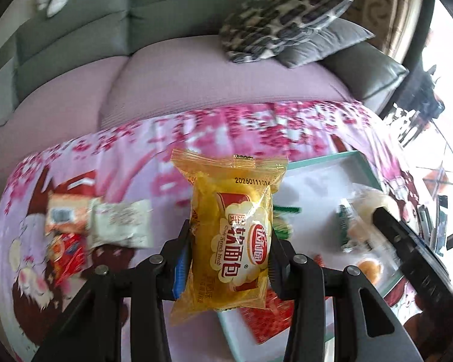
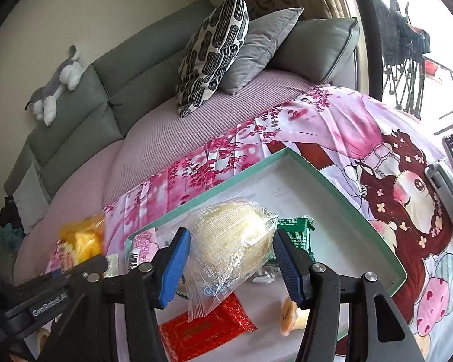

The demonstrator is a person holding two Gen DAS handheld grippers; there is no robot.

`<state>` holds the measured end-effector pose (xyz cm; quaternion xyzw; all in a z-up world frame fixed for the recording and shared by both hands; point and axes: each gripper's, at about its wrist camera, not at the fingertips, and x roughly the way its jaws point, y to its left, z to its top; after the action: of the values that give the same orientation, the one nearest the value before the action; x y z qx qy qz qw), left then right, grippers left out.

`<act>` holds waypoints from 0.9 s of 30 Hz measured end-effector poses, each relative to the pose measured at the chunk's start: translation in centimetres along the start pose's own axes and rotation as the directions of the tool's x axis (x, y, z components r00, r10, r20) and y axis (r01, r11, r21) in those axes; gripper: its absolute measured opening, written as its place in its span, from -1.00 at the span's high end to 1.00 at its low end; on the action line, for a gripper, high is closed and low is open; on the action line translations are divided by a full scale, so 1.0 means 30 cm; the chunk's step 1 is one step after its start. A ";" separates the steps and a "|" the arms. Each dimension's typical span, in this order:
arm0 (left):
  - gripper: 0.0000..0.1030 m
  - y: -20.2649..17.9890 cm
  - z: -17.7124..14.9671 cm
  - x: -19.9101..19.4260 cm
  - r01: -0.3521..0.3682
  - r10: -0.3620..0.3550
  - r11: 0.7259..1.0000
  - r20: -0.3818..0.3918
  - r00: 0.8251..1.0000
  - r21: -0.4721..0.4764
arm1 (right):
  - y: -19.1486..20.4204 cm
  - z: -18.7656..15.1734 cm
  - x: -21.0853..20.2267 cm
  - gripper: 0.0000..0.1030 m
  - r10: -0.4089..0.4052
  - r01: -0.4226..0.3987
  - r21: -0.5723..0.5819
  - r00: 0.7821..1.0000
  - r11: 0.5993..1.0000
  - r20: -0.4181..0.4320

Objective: Organize snacks
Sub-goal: 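Carry the yellow packet and bun bag into the tray and open both tools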

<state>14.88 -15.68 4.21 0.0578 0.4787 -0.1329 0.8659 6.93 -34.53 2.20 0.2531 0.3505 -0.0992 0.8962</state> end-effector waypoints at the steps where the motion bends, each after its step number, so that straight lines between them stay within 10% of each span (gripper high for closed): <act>1: 0.14 -0.020 0.006 0.012 0.006 -0.006 1.000 -0.006 1.000 0.011 | 0.002 -0.002 -0.001 -0.17 -0.002 0.002 -0.005 1.000 1.000 0.000; 27: -0.19 -0.055 -0.014 0.055 0.032 -0.033 0.999 -0.064 0.997 -0.015 | 0.017 -0.013 -0.011 -0.29 -0.015 0.012 -0.049 0.998 0.999 -0.055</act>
<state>14.90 -17.45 2.65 0.0480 0.5083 -0.1418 0.8481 6.64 -33.90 2.38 0.2317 0.3791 -0.0899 0.8914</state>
